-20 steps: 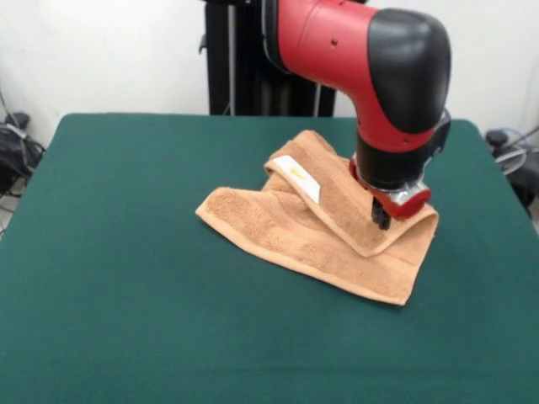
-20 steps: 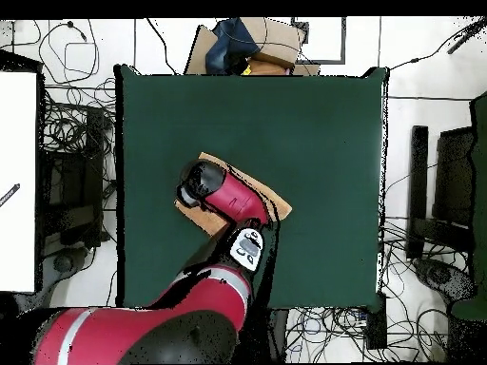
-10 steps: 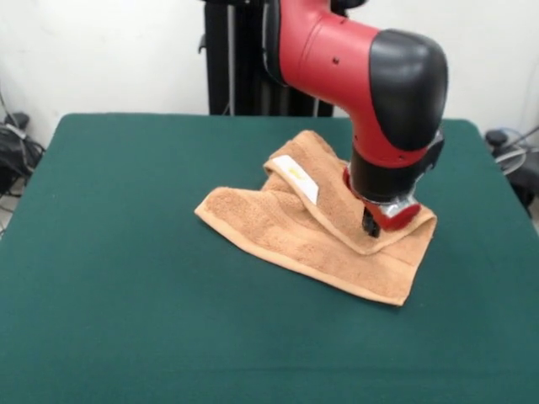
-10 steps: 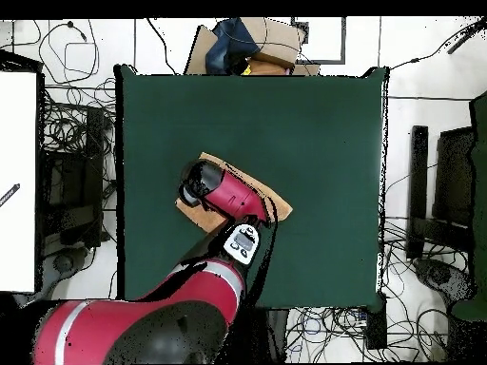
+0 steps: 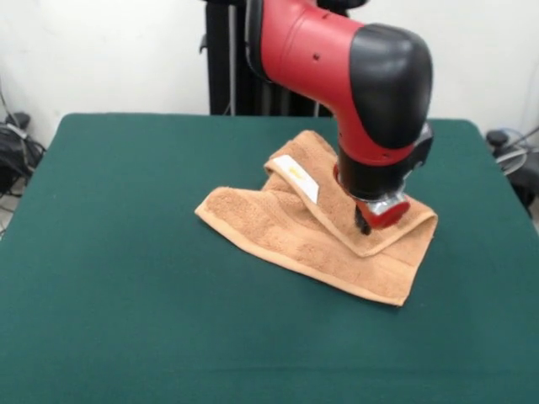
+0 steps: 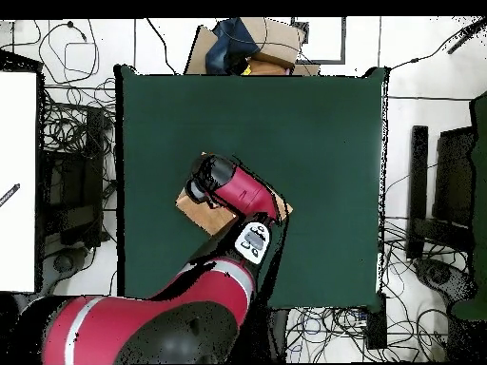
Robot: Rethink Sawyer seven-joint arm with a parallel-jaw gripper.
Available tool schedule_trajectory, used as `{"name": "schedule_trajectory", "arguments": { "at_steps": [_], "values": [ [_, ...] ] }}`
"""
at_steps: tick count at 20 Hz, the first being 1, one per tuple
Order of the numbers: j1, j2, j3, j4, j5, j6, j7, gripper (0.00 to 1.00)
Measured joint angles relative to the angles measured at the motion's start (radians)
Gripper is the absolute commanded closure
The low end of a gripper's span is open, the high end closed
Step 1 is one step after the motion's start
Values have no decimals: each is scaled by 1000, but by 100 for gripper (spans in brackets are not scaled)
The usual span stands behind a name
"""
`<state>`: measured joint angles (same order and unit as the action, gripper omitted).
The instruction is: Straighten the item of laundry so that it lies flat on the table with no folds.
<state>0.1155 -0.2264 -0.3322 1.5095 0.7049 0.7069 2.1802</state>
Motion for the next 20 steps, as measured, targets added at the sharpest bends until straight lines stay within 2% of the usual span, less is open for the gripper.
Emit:
{"name": "schedule_trajectory", "arguments": {
  "at_steps": [8,20],
  "values": [
    [-27,-2,-29,-43,0,73,0,100],
    [-17,32,-31,-93,23,69,8,100]
  ]
}}
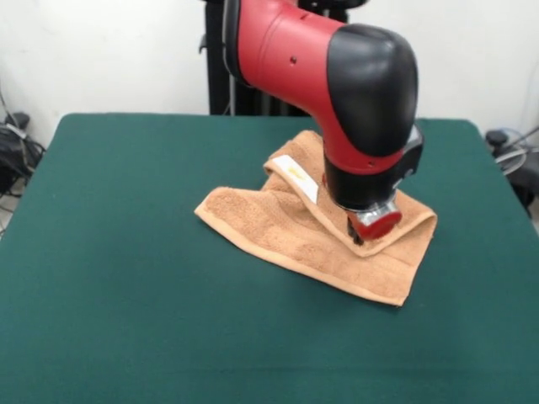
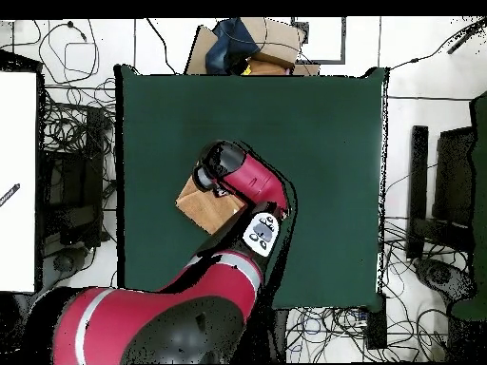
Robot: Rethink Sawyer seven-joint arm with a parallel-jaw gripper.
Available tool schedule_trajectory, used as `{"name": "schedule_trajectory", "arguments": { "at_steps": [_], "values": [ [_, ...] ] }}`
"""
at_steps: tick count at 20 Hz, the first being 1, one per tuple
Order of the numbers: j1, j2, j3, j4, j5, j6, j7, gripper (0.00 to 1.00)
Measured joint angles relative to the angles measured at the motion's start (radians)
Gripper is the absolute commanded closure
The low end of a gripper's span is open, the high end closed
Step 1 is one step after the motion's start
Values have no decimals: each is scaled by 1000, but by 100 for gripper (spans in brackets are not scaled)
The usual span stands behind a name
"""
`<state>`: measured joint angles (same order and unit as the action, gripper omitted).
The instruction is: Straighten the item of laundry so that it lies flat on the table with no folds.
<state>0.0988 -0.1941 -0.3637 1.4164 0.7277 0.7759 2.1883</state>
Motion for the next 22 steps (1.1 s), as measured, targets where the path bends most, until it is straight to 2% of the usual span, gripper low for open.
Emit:
{"name": "schedule_trajectory", "arguments": {
  "at_steps": [9,10,22],
  "values": [
    [23,32,0,-16,28,-27,27,100],
    [23,34,0,-16,29,-33,27,0],
    [23,34,0,-16,31,-54,27,0]
  ]
}}
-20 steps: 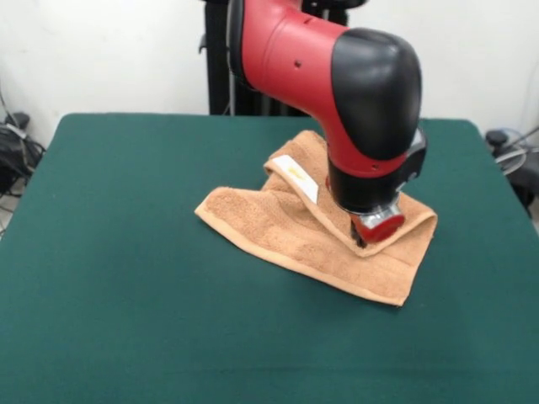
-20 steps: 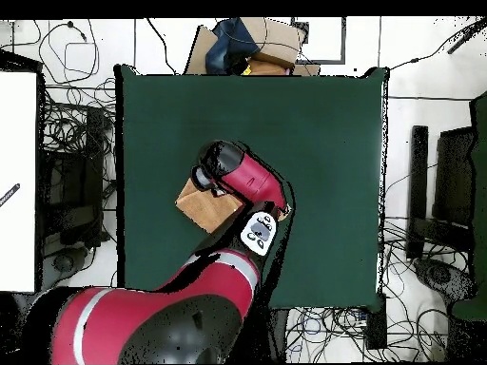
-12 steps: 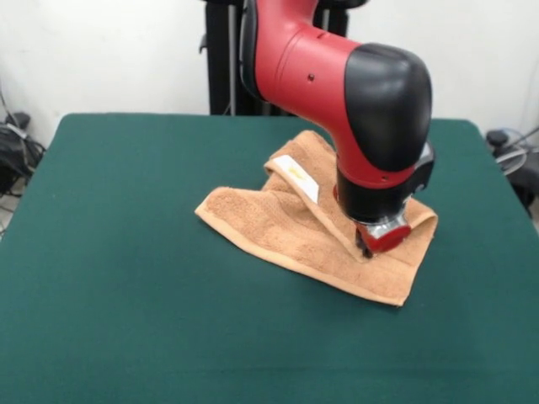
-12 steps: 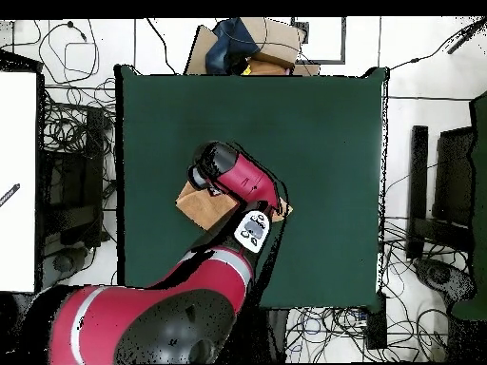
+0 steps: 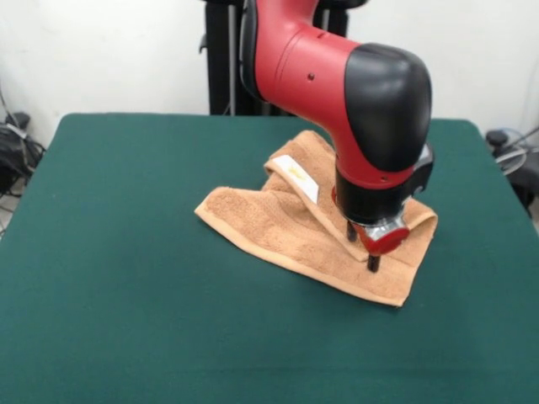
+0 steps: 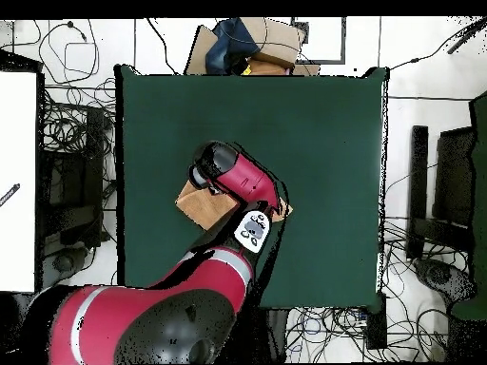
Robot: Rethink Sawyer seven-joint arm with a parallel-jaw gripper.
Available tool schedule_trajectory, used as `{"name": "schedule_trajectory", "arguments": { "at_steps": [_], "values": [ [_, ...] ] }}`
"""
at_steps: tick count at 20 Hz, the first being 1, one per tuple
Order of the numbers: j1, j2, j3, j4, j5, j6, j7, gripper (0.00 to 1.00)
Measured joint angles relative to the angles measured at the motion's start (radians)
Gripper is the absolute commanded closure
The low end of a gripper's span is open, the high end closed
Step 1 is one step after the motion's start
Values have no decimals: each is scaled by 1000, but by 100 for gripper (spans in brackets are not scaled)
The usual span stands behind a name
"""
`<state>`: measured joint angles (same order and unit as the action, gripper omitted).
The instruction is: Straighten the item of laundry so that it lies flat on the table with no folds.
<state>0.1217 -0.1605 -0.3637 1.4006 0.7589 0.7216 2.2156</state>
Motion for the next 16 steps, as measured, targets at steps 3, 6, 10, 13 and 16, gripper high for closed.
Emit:
{"name": "schedule_trajectory", "arguments": {
  "at_steps": [3,6,10,13,16],
  "values": [
    [0,0,0,0,0,0,0,0],
    [0,0,0,0,0,0,0,0],
    [0,7,0,-6,0,0,0,0],
    [0,14,-1,-17,-1,2,0,0],
    [0,18,-4,-25,-1,4,0,0]
  ]
}}
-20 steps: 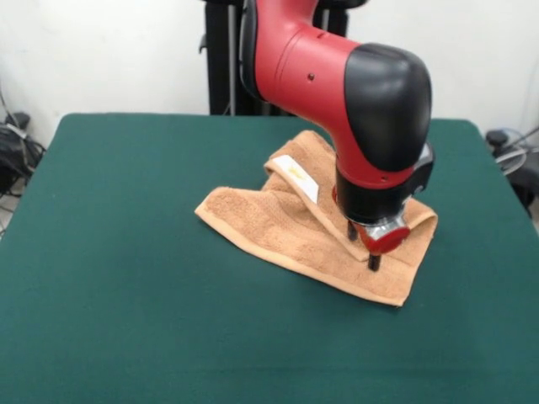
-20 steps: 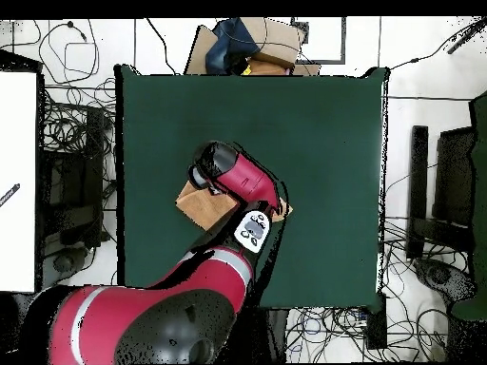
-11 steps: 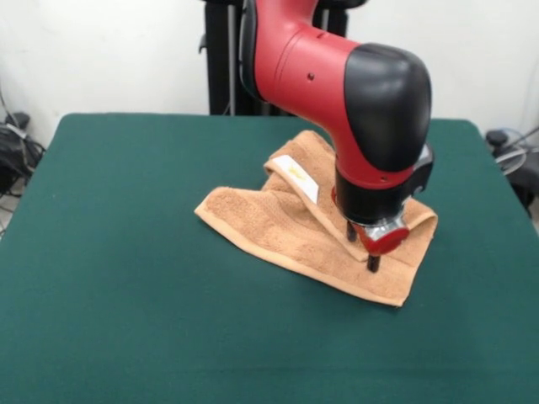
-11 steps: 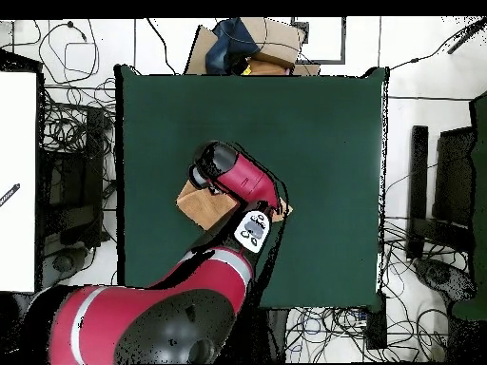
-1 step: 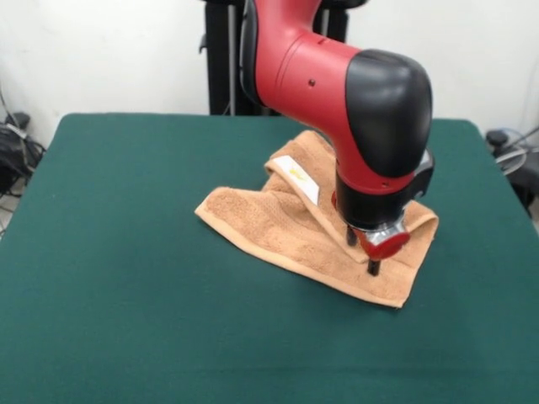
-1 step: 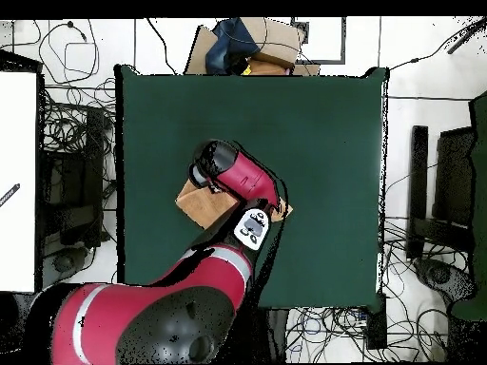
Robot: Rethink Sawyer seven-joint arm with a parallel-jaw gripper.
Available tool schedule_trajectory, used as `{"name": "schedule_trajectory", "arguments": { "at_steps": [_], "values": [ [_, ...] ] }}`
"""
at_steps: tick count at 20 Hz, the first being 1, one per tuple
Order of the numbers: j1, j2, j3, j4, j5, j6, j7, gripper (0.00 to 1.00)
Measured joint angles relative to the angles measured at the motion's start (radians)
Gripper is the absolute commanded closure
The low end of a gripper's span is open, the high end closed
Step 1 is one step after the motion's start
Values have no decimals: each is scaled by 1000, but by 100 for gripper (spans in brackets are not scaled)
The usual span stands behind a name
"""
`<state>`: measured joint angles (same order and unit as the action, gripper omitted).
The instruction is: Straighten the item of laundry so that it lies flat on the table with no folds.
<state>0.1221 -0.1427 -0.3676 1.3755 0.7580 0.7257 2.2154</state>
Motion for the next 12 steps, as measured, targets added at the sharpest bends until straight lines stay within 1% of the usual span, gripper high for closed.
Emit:
{"name": "schedule_trajectory", "arguments": {
  "at_steps": [12],
  "values": [
    [8,20,-22,-33,0,34,0,0]
  ]
}}
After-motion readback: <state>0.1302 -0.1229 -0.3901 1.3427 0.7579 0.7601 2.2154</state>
